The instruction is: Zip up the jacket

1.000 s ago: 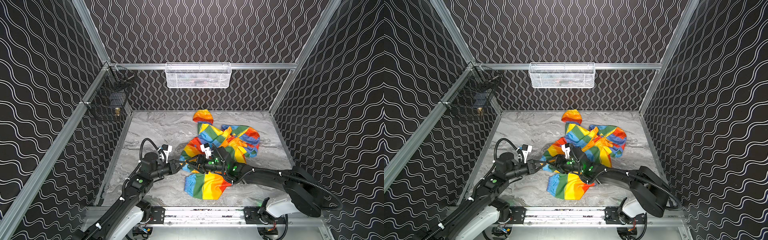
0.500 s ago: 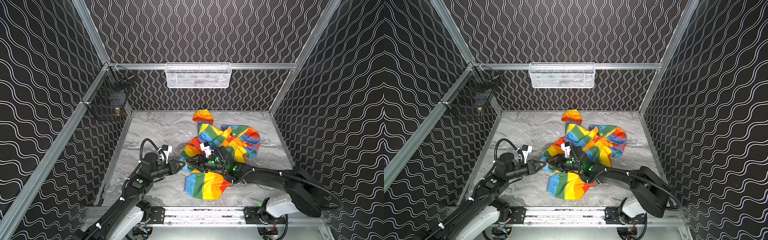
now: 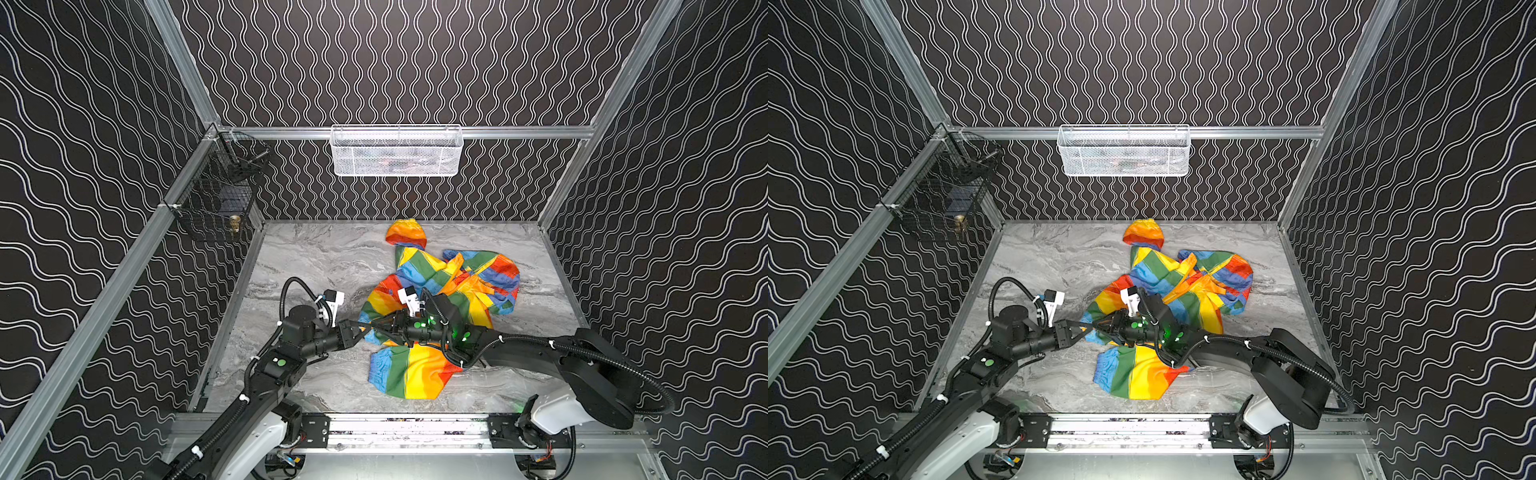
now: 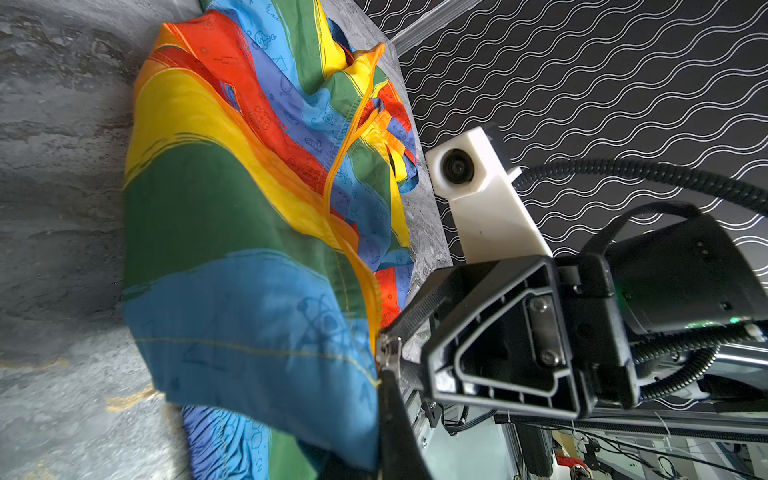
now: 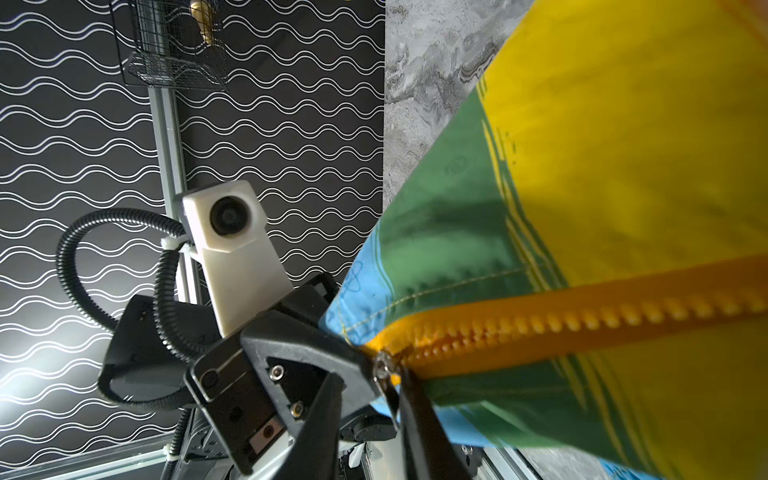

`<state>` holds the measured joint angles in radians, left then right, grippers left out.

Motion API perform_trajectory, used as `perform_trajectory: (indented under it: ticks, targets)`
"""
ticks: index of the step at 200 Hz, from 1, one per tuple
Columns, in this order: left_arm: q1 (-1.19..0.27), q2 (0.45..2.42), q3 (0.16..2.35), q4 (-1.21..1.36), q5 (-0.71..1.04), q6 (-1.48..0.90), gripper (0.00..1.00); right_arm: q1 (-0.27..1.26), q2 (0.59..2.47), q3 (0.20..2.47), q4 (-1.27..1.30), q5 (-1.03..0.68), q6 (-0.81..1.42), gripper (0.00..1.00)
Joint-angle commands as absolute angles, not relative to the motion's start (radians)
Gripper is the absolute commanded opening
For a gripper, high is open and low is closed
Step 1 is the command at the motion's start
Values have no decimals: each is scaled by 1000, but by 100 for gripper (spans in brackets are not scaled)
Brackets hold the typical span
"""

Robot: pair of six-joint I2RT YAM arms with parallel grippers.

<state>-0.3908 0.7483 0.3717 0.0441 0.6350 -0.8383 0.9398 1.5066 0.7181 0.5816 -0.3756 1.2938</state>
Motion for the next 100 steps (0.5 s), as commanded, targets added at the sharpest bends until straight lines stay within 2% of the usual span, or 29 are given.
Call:
perform_trajectory:
  ticks: [1, 100]
  targets:
    - [-390, 745, 371, 75, 649, -840, 0, 942, 1505, 721, 599, -376, 1296, 22]
    - [-390, 738, 382, 58, 646, -834, 0, 939, 1514, 745, 531, -379, 1272, 8]
